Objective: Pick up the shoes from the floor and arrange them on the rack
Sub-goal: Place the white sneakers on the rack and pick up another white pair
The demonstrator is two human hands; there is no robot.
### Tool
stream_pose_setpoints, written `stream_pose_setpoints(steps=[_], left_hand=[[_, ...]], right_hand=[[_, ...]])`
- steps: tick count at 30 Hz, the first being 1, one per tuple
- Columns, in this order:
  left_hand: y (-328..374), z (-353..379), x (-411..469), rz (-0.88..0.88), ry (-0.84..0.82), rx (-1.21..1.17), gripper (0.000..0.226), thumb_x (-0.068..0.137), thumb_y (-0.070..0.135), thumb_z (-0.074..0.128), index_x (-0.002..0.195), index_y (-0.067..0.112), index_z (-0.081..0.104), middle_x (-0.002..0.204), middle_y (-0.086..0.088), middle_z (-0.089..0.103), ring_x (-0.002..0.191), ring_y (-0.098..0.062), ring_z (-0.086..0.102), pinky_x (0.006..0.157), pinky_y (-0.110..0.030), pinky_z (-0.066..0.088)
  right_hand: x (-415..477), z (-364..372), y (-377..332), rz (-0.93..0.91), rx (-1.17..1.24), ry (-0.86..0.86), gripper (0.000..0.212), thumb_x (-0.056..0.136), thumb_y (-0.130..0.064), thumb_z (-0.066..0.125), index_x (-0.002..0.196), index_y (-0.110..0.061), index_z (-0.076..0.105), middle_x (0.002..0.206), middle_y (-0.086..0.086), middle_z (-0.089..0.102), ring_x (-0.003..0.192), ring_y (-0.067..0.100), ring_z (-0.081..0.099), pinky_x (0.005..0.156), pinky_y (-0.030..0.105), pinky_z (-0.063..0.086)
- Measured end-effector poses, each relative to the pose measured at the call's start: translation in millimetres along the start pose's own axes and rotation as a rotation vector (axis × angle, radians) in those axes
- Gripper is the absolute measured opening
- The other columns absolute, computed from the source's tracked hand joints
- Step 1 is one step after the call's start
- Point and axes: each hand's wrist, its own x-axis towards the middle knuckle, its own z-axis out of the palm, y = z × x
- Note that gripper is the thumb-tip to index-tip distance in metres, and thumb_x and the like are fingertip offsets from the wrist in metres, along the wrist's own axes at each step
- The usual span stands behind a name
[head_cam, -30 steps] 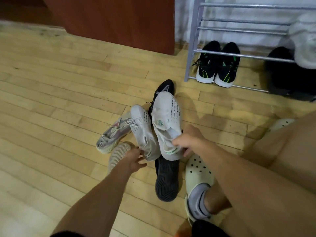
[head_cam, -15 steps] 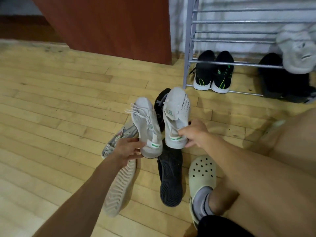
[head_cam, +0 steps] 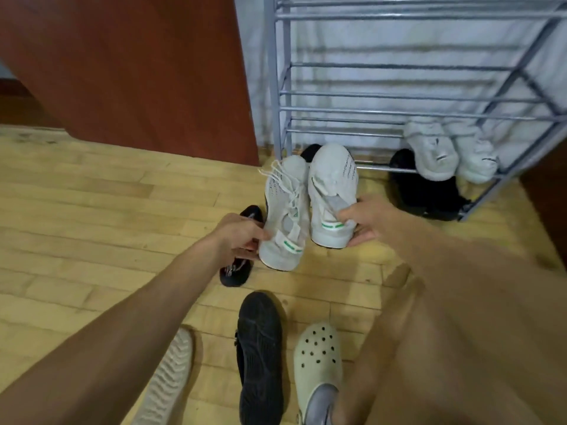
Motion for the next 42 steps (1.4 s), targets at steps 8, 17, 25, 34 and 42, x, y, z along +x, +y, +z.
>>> stream_pose_setpoints(steps=[8, 17, 25, 34, 42], left_hand=[[64.9, 61.1, 78.4, 0.050, -0.056, -0.049, 0.020, 0.077, -0.002, 0.074, 0.095, 0.002, 0.067, 0.093, -0.011, 0.072, 0.079, -0.027, 0.067, 0.083, -0.046, 0.056], [135.6, 87.0, 189.6, 0.134, 0.015, -0.052, 0.018, 0.082, 0.003, 0.070, 0.097, 0.006, 0.060, 0.089, -0.011, 0.068, 0.077, -0.024, 0.066, 0.066, -0.037, 0.058], [148.8, 95.8, 230.4, 0.182, 0.128, 0.017, 0.021, 0.090, 0.004, 0.060, 0.110, 0.006, 0.065, 0.099, -0.010, 0.066, 0.076, -0.019, 0.064, 0.056, -0.025, 0.053], [142.0, 97.2, 202.8, 0.189, 0.150, 0.000, 0.014, 0.092, 0.016, 0.048, 0.090, 0.013, 0.062, 0.097, -0.009, 0.060, 0.078, -0.020, 0.056, 0.072, -0.031, 0.046], [103.7, 45.2, 97.4, 0.229, 0.080, 0.219, 0.041, 0.095, 0.041, 0.050, 0.128, 0.018, 0.058, 0.118, -0.001, 0.056, 0.109, -0.024, 0.056, 0.090, -0.036, 0.049]], right_hand=[[75.8, -68.8, -13.5, -0.046, 0.043, 0.190, 0.040, 0.075, -0.007, 0.077, 0.112, -0.004, 0.062, 0.111, 0.017, 0.066, 0.085, 0.034, 0.068, 0.063, 0.047, 0.059], [178.2, -87.4, -56.2, -0.181, -0.033, 0.202, 0.040, 0.073, -0.017, 0.079, 0.099, -0.017, 0.049, 0.104, 0.010, 0.065, 0.087, 0.033, 0.070, 0.067, 0.051, 0.061], [216.6, -84.2, -76.3, -0.228, -0.161, 0.178, 0.021, 0.082, -0.016, 0.069, 0.103, -0.013, 0.065, 0.100, 0.010, 0.071, 0.081, 0.029, 0.073, 0.069, 0.041, 0.062], [177.3, -72.8, -80.1, -0.215, -0.409, 0.027, 0.035, 0.093, -0.023, 0.056, 0.127, -0.015, 0.051, 0.116, 0.007, 0.059, 0.103, 0.026, 0.060, 0.088, 0.046, 0.056], [86.8, -24.6, -67.2, -0.227, -0.619, 0.055, 0.032, 0.093, -0.013, 0.056, 0.122, -0.003, 0.047, 0.122, 0.019, 0.051, 0.105, 0.033, 0.058, 0.088, 0.042, 0.055]])
